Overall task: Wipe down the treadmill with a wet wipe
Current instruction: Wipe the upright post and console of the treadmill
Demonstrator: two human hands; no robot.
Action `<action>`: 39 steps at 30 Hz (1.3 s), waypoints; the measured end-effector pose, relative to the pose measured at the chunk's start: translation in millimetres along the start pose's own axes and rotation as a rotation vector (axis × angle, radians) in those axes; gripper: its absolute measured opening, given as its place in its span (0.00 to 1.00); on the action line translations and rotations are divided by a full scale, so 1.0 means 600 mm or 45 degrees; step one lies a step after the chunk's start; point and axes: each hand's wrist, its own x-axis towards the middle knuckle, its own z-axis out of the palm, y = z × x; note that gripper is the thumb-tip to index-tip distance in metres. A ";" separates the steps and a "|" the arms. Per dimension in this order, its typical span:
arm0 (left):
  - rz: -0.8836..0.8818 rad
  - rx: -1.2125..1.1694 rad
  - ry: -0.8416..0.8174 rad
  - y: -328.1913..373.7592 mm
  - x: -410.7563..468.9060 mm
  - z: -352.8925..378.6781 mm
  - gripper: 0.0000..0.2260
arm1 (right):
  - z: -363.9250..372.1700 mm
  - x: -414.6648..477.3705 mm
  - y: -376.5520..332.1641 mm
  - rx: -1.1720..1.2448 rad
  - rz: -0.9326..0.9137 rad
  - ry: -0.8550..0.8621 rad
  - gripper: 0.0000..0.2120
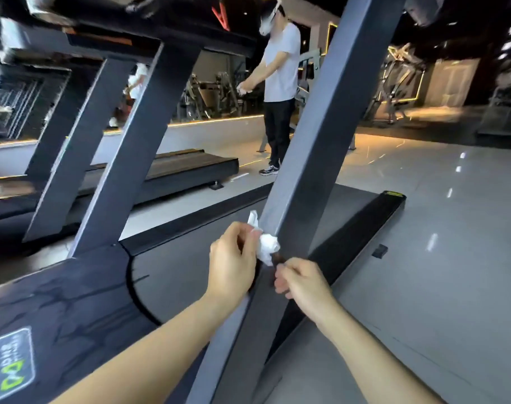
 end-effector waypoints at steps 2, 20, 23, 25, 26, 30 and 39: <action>-0.033 -0.044 -0.032 0.050 0.034 0.011 0.04 | -0.037 0.026 -0.061 0.008 -0.070 0.328 0.08; -0.230 0.057 -0.117 0.179 0.123 0.060 0.07 | -0.174 0.168 -0.286 -0.463 0.025 0.245 0.46; -0.429 0.099 -0.326 0.144 0.049 0.016 0.10 | -0.189 0.161 -0.279 -0.450 0.026 0.161 0.42; -0.586 0.119 -0.416 0.140 0.025 -0.004 0.10 | -0.202 0.162 -0.276 -0.416 0.044 0.091 0.40; -0.617 0.115 -0.419 0.147 0.029 -0.004 0.10 | -0.205 0.162 -0.275 -0.420 0.045 0.068 0.39; -0.471 0.024 -0.291 0.224 0.145 0.053 0.08 | -0.212 0.166 -0.283 -0.408 0.044 0.022 0.40; -0.761 0.189 -0.217 0.244 0.110 0.052 0.09 | -0.242 0.155 -0.293 0.043 0.151 -0.194 0.31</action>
